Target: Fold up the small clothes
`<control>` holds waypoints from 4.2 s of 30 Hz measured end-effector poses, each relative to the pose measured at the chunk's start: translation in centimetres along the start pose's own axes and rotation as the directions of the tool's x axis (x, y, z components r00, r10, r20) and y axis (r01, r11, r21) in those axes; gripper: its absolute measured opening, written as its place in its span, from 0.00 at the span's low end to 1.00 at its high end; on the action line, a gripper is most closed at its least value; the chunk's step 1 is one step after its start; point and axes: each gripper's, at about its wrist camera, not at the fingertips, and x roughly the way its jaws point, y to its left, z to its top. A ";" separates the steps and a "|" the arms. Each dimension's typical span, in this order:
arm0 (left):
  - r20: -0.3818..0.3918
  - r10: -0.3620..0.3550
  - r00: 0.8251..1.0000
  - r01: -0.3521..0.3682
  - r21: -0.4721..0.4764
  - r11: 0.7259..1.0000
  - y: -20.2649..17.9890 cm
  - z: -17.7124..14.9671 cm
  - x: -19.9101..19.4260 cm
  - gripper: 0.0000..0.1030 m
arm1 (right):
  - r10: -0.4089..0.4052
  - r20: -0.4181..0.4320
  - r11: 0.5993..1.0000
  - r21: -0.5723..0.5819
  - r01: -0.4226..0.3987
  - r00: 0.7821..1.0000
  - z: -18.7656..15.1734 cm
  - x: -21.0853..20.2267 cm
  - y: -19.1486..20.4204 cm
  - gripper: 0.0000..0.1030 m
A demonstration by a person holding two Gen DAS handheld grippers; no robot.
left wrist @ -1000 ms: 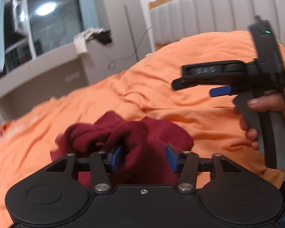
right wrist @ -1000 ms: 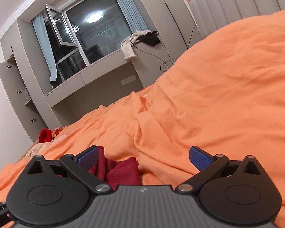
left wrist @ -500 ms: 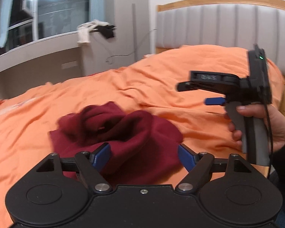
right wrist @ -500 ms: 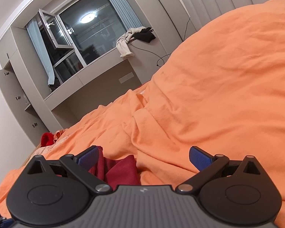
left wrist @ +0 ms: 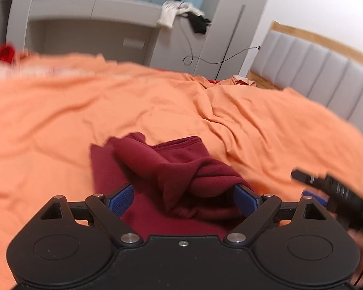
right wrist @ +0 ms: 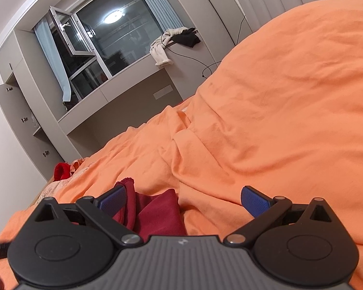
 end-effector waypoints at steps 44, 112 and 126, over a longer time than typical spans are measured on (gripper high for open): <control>0.203 0.108 0.973 -0.196 0.484 0.853 -0.3 -9.0 -4.0 0.97 | 0.329 -0.085 0.920 -0.198 -0.339 0.941 1.0 8.1 6.4 0.97; 0.258 -0.106 0.960 0.043 0.239 0.970 2.7 -8.4 -4.8 0.90 | 0.091 -0.170 0.966 -0.225 -0.128 0.981 -3.1 1.8 3.4 0.24; 0.195 0.005 0.981 -0.009 0.018 1.000 6.3 -6.9 -2.6 0.97 | 0.188 -0.162 0.910 -0.343 -0.234 0.969 -4.3 -3.0 6.7 0.90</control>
